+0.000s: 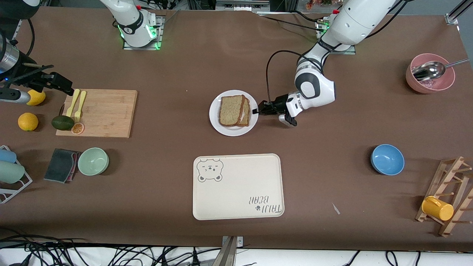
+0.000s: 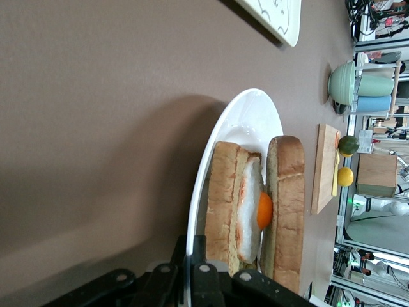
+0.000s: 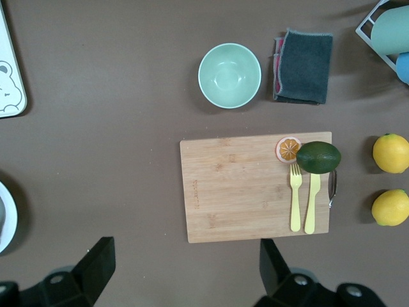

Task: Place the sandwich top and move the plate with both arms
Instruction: 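Grip the white plate rim with the left gripper, then slide the white plate with the left gripper onto the bear tray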

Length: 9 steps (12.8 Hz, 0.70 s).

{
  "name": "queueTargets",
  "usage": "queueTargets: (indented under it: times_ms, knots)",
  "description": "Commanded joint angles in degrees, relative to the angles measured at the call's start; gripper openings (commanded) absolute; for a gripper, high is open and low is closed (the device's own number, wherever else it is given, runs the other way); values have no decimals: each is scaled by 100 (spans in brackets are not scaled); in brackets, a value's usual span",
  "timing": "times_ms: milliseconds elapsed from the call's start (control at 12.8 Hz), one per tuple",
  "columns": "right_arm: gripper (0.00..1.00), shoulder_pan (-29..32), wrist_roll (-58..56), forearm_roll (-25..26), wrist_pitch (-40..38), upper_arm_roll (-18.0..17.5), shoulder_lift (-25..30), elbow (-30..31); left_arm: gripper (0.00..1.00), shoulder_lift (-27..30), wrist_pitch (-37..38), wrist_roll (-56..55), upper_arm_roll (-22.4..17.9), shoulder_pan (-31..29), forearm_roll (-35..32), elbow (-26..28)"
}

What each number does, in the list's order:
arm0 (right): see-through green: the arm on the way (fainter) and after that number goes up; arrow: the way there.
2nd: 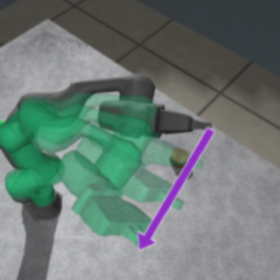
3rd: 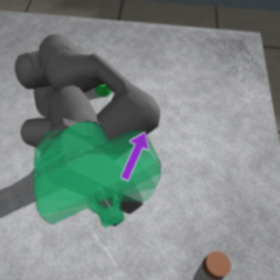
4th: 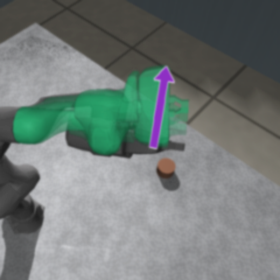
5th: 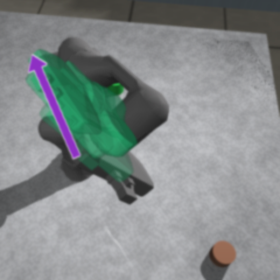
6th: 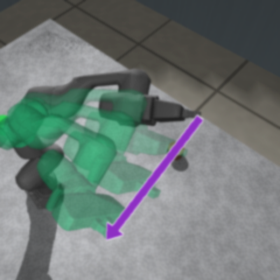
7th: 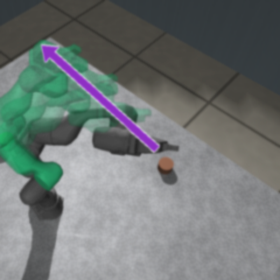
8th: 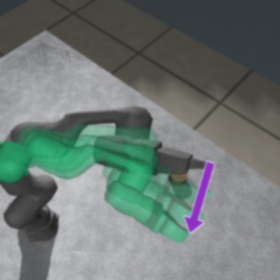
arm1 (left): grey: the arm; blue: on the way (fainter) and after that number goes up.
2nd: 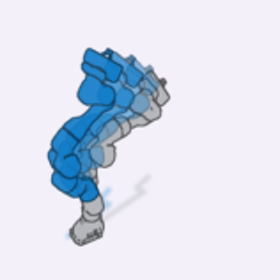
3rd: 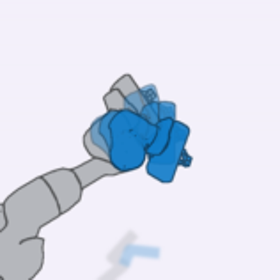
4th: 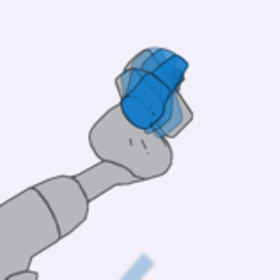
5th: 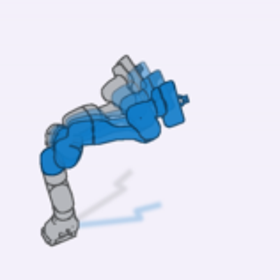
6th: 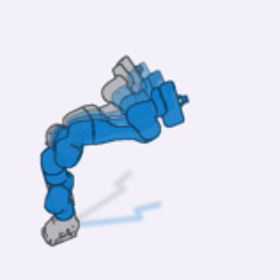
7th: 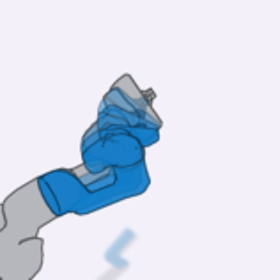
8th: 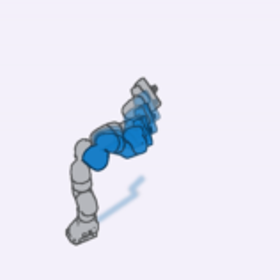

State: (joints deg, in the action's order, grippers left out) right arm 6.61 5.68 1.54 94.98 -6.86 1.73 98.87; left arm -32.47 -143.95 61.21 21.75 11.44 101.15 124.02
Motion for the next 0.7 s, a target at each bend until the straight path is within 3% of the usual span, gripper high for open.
queueTargets:
  times_ms: [0, 627]
  knots:
    - [100, 34, 29, -39, 12, -9, 30, -34, 0, 22, -45, 75, 31, -45, 265, -211]
    - [100, 34, 3, -39, -50, -9, 47, -52, 0, -127, -37, -162, -31, -194, 204, -922]
